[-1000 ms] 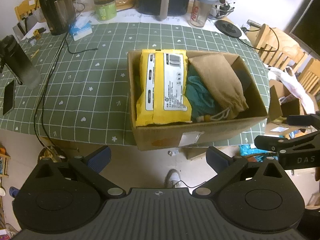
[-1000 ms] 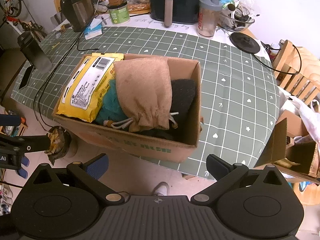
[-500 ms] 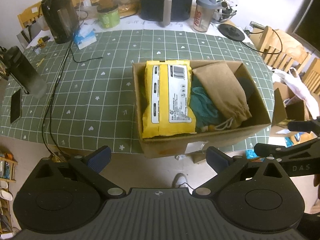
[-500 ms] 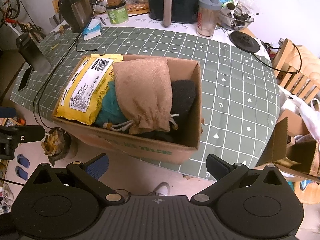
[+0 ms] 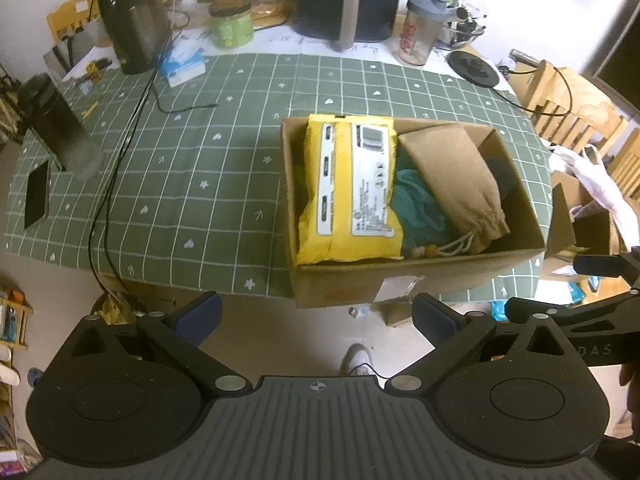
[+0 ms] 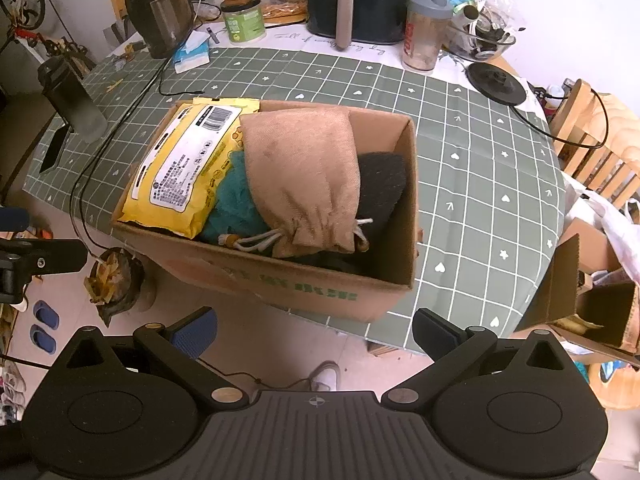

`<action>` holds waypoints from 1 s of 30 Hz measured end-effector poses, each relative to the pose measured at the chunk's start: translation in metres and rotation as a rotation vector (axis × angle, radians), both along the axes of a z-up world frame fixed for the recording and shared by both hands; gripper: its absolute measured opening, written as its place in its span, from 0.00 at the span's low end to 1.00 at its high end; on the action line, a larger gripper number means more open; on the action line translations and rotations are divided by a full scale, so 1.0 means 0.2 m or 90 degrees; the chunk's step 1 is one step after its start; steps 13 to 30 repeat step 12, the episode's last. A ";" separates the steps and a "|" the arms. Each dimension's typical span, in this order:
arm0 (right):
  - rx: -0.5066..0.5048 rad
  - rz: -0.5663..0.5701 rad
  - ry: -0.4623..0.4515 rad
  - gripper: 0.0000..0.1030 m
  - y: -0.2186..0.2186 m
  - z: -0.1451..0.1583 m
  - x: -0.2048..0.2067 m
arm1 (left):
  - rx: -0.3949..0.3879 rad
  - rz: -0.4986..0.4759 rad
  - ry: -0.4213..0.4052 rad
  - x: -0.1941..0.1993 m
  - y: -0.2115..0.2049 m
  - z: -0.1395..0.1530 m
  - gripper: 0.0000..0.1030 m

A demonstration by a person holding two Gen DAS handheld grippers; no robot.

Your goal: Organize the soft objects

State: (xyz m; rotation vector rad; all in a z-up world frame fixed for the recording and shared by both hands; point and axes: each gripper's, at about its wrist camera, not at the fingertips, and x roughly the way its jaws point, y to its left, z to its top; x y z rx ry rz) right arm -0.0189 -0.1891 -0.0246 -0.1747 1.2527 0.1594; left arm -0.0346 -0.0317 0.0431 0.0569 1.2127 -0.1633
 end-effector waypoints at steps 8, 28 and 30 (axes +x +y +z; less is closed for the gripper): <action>-0.003 0.007 0.003 1.00 0.03 0.00 -0.01 | -0.011 0.027 0.014 -0.02 0.05 -0.02 1.00; -0.004 0.009 0.004 1.00 0.02 -0.01 -0.01 | -0.020 0.032 0.012 -0.03 0.06 -0.02 1.00; -0.004 0.009 0.004 1.00 0.02 -0.01 -0.01 | -0.020 0.032 0.012 -0.03 0.06 -0.02 1.00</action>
